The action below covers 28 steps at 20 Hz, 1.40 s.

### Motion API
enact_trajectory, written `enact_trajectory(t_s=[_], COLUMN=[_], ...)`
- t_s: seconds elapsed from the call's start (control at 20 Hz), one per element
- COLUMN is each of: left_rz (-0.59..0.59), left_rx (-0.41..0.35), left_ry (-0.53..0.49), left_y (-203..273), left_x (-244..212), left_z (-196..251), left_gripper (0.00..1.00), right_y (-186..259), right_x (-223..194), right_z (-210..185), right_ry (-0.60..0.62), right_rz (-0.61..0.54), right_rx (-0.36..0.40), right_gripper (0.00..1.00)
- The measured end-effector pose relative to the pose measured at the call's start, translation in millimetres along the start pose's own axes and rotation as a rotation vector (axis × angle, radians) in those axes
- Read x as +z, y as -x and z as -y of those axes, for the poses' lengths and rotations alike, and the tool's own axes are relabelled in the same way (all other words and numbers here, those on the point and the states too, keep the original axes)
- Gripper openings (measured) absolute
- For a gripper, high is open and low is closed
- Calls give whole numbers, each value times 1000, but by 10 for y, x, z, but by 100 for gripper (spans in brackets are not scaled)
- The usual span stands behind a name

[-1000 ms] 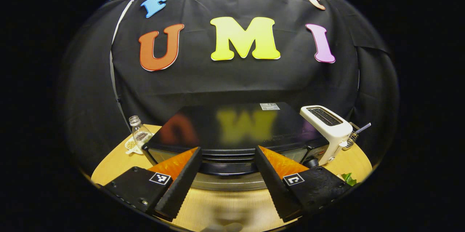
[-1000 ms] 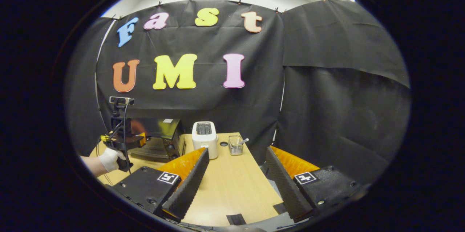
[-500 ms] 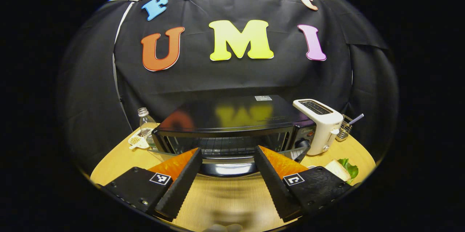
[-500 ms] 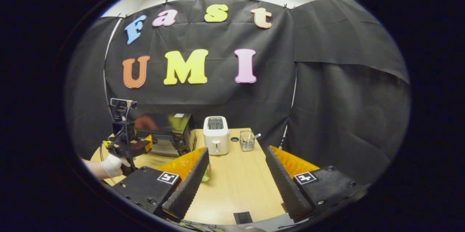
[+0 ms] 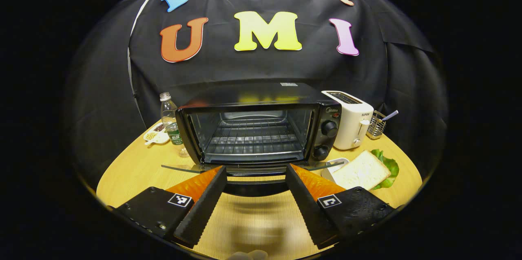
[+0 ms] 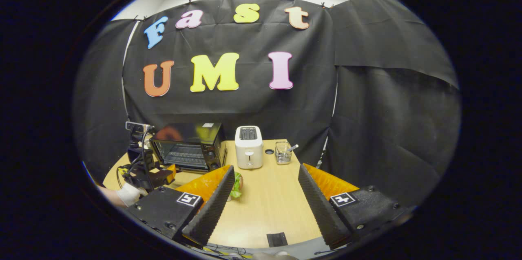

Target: Open the electric oven with the left hand, put the food in, and close the electric oven.

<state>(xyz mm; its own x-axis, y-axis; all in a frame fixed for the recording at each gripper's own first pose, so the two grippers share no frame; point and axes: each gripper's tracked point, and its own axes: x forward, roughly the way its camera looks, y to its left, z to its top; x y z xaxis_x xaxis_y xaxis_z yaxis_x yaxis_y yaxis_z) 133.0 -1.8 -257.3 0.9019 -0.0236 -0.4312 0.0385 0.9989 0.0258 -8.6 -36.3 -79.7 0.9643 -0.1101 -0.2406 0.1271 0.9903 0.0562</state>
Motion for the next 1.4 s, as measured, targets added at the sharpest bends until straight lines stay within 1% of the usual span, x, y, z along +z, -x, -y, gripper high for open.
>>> enact_trajectory(t_s=[0.15, 0.3, 0.45, 0.6, 0.75, 0.85, 0.95, 1.05, 1.1, 1.15, 1.2, 1.25, 1.3, 1.4], left_rz=[-37, -100, -150, -226, -288, -265, -257, -234, -222, -199, -170, -141, -114, -38], left_rx=[-3, -6, -7, -12, -11, -14, -17, -34, -32, -32, -40, -41, -43, -52], left_ry=[7, 19, 15, 31, 37, 17, -1, 12, 13, 15, 16, 11, 8, 10], left_y=[41, 44, 55, 21, -44, -46, -20, 46, 105, 194, 299, 421, 559, 858], left_x=[-176, -442, -649, -897, -1123, -1077, -1065, -993, -948, -880, -788, -687, -584, -307], left_z=[28, 44, 79, 92, 106, 124, 99, 93, 50, 7, -33, -94, -151, -246], left_gripper=[96, 96, 96, 94, 95, 95, 95, 95, 85, 96, 96, 87, 96, 96], right_y=[31, 94, 144, 202, 210, 225, 207, 159, 117, 59, -12, -95, -200, -433], right_x=[-49, -98, -148, -226, -304, -355, -426, -483, -516, -571, -642, -706, -786, -989], right_z=[16, 38, 120, 197, 222, 230, 196, 161, 146, 131, 109, 82, 39, -73], right_ry=[4, -11, -15, -33, -27, -25, -37, -46, -44, -37, -33, -34, -40, -55], right_rz=[-9, -19, -26, -42, -59, -66, -77, -83, -84, -95, -103, -115, -131, -167], right_rx=[-3, -8, -32, -55, -70, -75, -63, -48, -39, -29, -17, -1, 22, 79], right_gripper=[100, 100, 100, 100, 100, 100, 100, 100, 100, 100, 100, 100, 100, 100])
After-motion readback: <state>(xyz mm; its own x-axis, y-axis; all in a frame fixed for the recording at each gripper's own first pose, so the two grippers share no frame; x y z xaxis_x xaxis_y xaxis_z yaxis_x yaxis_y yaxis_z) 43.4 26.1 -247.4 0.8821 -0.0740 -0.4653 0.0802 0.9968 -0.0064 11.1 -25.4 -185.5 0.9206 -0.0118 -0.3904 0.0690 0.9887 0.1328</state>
